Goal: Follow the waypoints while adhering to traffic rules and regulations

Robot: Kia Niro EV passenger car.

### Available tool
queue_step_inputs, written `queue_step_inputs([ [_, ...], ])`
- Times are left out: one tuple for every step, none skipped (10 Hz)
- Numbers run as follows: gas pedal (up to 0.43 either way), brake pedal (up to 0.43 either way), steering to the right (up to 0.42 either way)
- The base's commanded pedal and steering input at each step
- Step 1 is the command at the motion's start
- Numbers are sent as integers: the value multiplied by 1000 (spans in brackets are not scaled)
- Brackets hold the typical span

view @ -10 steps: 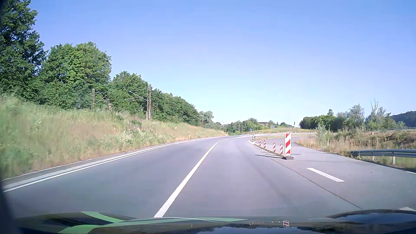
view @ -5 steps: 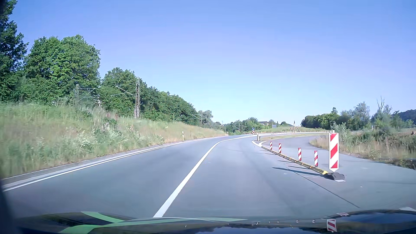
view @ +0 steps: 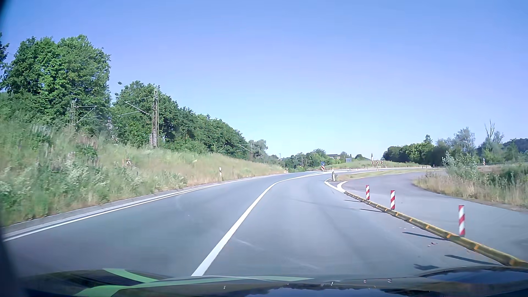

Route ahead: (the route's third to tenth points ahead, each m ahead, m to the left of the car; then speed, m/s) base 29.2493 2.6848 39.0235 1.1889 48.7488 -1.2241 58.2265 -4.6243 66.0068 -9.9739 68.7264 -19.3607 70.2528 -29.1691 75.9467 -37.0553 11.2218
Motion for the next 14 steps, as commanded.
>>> queue_step_inputs([
  [98, 0, 4],
  [110, 0, 4],
  [118, 0, 4],
  [130, 0, 4],
  [150, 0, 4],
  [150, 0, 5],
  [157, 0, 5],
  [157, 0, 5],
  [157, 0, 5],
  [150, 0, 5],
  [150, 0, 6],
  [138, 0, 7],
  [130, 0, 9],
  [130, 0, 11],
])
